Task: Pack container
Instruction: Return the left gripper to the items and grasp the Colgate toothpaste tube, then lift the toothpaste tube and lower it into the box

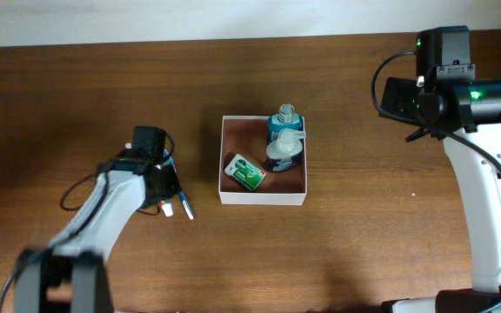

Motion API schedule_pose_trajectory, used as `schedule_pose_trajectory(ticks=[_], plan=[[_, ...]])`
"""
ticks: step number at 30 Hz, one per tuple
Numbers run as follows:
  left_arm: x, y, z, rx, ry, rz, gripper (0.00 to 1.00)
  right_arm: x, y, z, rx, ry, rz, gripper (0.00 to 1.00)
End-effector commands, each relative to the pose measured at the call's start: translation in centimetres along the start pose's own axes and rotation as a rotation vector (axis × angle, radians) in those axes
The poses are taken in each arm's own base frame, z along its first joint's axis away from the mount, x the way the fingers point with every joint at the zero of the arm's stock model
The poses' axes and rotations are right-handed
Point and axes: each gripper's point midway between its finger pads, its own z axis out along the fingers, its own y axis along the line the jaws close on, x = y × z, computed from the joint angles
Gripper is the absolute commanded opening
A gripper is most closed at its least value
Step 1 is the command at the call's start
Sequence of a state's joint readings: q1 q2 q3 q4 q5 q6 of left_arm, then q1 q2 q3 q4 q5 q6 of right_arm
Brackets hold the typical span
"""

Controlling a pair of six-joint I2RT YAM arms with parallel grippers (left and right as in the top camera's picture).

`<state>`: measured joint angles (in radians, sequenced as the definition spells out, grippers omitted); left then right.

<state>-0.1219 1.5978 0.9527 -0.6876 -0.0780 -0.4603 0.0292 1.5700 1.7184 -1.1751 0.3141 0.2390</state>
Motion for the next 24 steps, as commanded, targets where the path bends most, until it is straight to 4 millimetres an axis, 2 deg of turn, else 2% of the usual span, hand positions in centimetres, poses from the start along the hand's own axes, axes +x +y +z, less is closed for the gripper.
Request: schedule_pose_trajectory(ticks=[1, 6, 8, 10, 13, 17, 20, 24], plan=[[-3.9, -2.0, -7.2, 0.130, -0.215, 0.049, 0.13, -0.2, -0.4, 0.0, 0.013, -0.006, 0.009, 0.98], [-4.6, -5.8, -13.5, 0.336, -0.383, 0.108, 0.07, -0.2, -0.4, 0.0, 0.013, -0.006, 0.009, 0.99], [-4.7, -7.6, -15.4, 0.410, -0.437, 0.144, 0.04, -0.2, -0.4, 0.0, 0.013, -0.005, 0.009, 0.98], [-4.5, -9.4, -16.8, 0.470, -0.478, 0.183, 0.01, -0.2, -0.4, 0.0, 0.013, -0.006, 0.009, 0.99], [-4.0, -12.6, -18.1, 0.543, -0.523, 0.249, 0.01, -0.2, -0.4, 0.0, 0.013, -0.006, 0.009, 0.99], [-3.1, -15.9, -17.9, 0.592, -0.531, 0.315, 0.02, -0.2, -0.4, 0.0, 0.013, -0.006, 0.009, 0.99], [-2.8, -17.5, -16.3, 0.579, -0.517, 0.340, 0.02, -0.2, -0.4, 0.0, 0.013, -0.006, 0.009, 0.99], [-1.9, -19.6, -13.0, 0.564, -0.456, 0.378, 0.02, -0.2, -0.4, 0.0, 0.013, -0.006, 0.010, 0.98]])
